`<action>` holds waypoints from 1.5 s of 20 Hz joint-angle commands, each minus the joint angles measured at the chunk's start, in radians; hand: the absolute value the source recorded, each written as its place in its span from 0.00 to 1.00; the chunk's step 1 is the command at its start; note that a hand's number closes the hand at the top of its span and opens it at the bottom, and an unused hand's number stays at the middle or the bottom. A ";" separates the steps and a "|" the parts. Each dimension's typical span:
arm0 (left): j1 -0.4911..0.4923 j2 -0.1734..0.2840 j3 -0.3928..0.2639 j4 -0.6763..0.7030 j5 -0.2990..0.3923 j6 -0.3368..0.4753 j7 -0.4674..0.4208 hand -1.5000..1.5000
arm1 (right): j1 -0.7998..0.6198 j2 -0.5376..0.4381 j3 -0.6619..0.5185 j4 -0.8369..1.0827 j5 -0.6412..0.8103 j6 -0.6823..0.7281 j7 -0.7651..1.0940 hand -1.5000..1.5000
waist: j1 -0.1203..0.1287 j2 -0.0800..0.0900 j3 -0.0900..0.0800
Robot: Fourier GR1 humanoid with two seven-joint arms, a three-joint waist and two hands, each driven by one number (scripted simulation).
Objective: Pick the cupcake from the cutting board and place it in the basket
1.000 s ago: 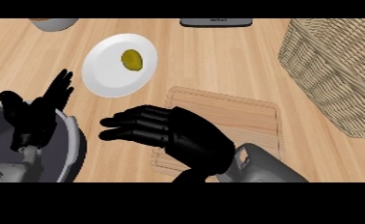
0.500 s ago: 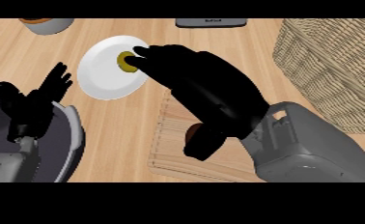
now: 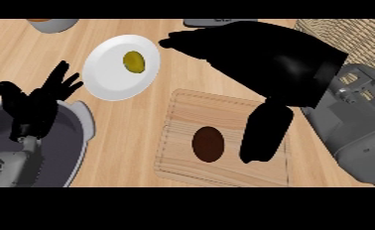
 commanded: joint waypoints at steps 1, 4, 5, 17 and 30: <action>-0.014 -0.020 -0.006 0.002 -0.015 0.006 0.008 0.50 | 0.056 -0.071 -0.065 -0.044 -0.161 0.140 0.061 0.00 | 0.000 0.002 0.001; -0.030 -0.031 -0.015 0.001 -0.032 0.022 0.035 0.50 | 0.173 -0.132 -0.151 -0.076 -0.190 0.153 -0.044 0.00 | 0.001 0.004 0.002; 0.013 0.002 0.017 -0.010 -0.001 -0.035 0.007 0.50 | 0.144 -0.127 -0.196 -0.033 -0.216 0.158 -0.041 0.00 | 0.010 0.004 0.001; -0.073 -0.006 0.067 0.054 -0.015 -0.064 0.030 0.50 | 0.588 0.016 -0.191 -0.221 0.206 0.098 -0.391 0.00 | 0.012 0.009 0.002; 0.002 -0.054 0.056 -0.040 -0.057 -0.060 0.031 0.50 | 0.732 0.253 -0.008 0.084 0.596 -0.212 -0.772 0.00 | 0.022 0.006 0.002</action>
